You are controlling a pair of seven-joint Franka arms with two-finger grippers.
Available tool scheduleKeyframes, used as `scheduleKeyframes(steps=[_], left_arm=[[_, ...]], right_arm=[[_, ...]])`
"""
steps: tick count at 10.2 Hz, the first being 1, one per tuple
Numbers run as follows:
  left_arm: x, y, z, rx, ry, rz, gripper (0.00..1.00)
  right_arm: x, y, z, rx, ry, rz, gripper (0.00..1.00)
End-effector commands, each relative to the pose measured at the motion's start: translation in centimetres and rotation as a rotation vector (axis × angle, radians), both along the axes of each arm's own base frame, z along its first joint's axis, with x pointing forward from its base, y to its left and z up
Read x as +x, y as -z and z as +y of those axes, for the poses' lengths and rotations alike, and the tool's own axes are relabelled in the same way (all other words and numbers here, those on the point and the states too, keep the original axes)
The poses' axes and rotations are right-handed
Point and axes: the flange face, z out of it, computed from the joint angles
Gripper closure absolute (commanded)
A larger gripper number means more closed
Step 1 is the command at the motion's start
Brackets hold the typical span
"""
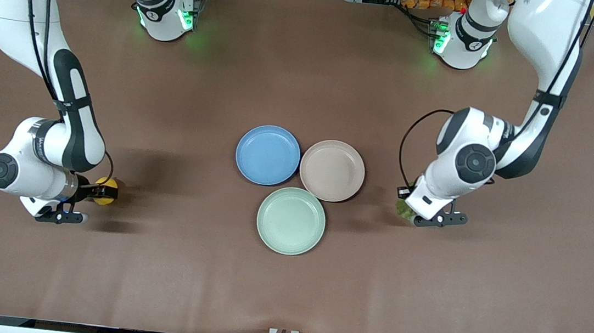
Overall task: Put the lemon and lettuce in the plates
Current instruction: 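Carry the lemon to the blue plate while the left gripper carries lettuce to beige plate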
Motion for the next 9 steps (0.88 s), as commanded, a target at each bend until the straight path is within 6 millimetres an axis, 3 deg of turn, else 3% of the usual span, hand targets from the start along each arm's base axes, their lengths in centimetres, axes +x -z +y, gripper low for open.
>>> scheduleKeyframes(steps=[1, 4, 6, 7, 8, 9], left_arm=[[-2.3, -0.6, -6.7, 0.024, -0.056, -0.012, 1.00], [-5.6, 0.7, -14.3, 0.025, -0.124, -0.008, 1.00], [-7.2, 2.0, -16.6, 0.037, -0.155, 0.007, 0.99], [-7.7, 2.7, -17.1, 0.045, -0.159, 0.014, 0.62], [-7.7, 2.8, -17.1, 0.047, -0.167, 0.012, 0.47], [-7.4, 2.7, -16.9, 0.048, -0.175, 0.010, 0.08]], right_arm=[[-0.3, -0.3, 1.0, 0.024, -0.003, 0.019, 1.00], [-0.5, -0.7, 1.4, 0.027, 0.006, 0.048, 1.00], [-0.5, -3.1, 5.0, 0.015, 0.076, 0.086, 1.00], [-0.7, -4.5, 6.3, 0.011, 0.093, 0.097, 1.00], [-0.9, -5.7, 7.9, 0.003, 0.121, 0.120, 1.00], [-1.2, -6.9, 10.1, -0.008, 0.146, 0.139, 1.00]])
